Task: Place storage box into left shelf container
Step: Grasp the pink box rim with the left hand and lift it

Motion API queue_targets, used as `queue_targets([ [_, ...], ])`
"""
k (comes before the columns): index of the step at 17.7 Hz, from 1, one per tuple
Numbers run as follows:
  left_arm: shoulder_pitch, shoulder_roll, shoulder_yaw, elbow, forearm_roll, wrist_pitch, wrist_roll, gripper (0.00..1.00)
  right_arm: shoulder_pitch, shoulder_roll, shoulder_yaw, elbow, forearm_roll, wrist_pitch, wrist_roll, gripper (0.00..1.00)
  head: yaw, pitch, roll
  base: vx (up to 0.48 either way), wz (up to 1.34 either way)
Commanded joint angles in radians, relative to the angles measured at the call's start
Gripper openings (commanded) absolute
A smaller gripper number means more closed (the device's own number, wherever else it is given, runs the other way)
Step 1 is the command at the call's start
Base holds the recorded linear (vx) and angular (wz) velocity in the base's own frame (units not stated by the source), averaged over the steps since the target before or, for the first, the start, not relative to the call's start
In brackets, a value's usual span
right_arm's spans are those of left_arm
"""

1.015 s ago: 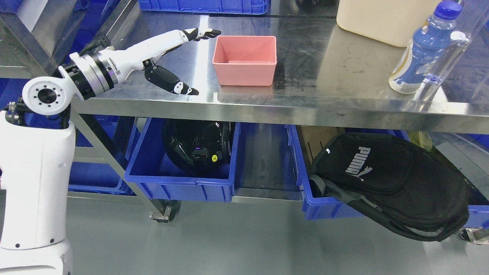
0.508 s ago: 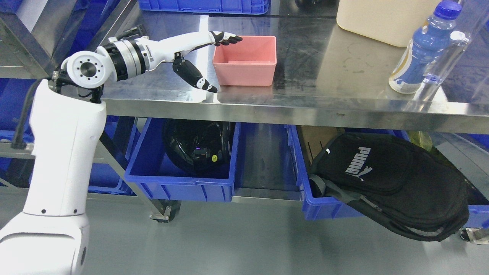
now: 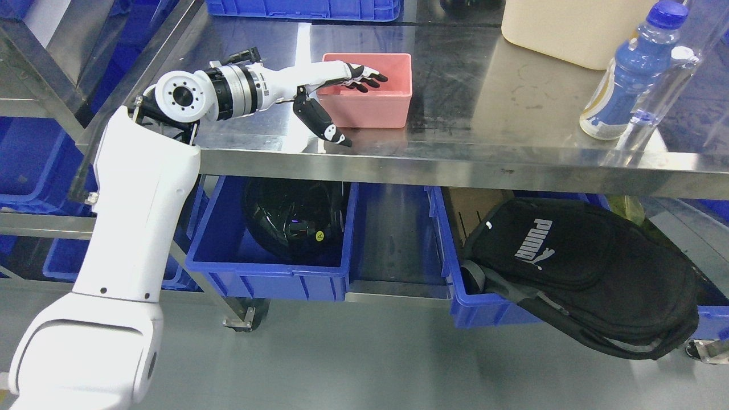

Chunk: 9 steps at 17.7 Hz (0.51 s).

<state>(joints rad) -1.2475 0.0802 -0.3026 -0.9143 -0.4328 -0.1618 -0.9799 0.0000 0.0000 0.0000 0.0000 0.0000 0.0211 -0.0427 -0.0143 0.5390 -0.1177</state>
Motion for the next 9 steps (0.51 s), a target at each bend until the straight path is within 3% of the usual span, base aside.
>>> queue_targets([
  [1,-0.033,-0.063,-0.016,0.195,-0.035,0.001,0.001,0.68,0.009,-0.017,-0.005,-0.017,0.002,0.0,0.0,1.0,0.0,0.0,0.0,0.0,0.0],
  [5,-0.038,-0.063,0.019,0.212,-0.041,-0.001,-0.006,0.38,0.009,-0.017,-0.005,-0.017,0.002,0.0,0.0,1.0,0.0,0.0,0.0,0.0,0.01],
  [7,-0.036,-0.063,0.074,0.219,-0.04,-0.014,-0.032,0.14,0.009,-0.017,-0.005,-0.017,0.002,0.0,0.0,1.0,0.0,0.0,0.0,0.0,0.04],
  [9,-0.035,-0.063,0.135,0.232,-0.04,-0.039,-0.043,0.04,0.009,-0.017,-0.005,-0.017,0.002,0.0,0.0,1.0,0.0,0.0,0.0,0.001,0.02],
])
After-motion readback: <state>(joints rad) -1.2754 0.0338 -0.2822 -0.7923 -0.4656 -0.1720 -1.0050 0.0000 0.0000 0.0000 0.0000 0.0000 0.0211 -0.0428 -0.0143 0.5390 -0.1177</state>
